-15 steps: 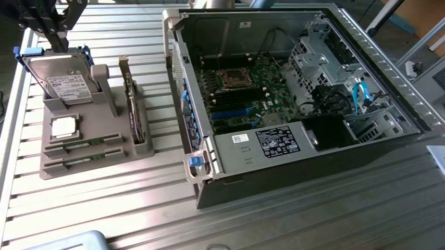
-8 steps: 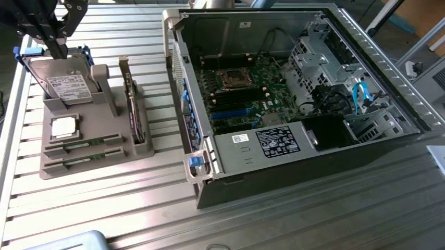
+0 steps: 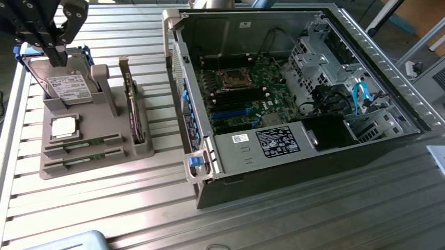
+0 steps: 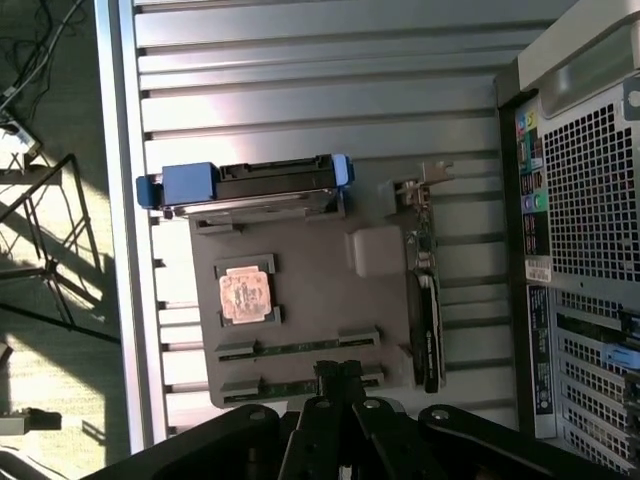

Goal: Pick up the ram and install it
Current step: 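Reach for the ram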

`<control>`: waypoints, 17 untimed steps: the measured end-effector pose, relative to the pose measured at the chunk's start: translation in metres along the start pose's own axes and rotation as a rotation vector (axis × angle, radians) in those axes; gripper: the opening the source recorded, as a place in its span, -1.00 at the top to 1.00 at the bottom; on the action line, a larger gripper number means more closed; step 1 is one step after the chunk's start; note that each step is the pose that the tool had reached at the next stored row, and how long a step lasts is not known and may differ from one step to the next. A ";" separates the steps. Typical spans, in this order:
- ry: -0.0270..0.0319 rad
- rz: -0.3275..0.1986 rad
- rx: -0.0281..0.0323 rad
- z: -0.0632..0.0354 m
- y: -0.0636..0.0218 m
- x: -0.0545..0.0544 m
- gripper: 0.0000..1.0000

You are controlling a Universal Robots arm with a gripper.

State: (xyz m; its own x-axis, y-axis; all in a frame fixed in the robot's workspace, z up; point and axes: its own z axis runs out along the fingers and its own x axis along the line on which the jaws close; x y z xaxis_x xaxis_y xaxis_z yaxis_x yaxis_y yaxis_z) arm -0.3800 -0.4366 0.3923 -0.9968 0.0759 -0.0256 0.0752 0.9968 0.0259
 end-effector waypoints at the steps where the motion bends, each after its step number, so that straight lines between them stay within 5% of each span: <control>1: 0.0000 0.000 0.0004 0.0000 -0.0013 0.000 0.79; 17: 0.0008 0.000 0.0035 0.0002 -0.0251 -0.002 0.79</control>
State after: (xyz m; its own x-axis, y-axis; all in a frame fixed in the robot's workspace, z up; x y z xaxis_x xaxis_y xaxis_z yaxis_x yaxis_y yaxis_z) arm -0.3800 -0.4617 0.3914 -0.9968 0.0760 -0.0248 0.0754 0.9969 0.0224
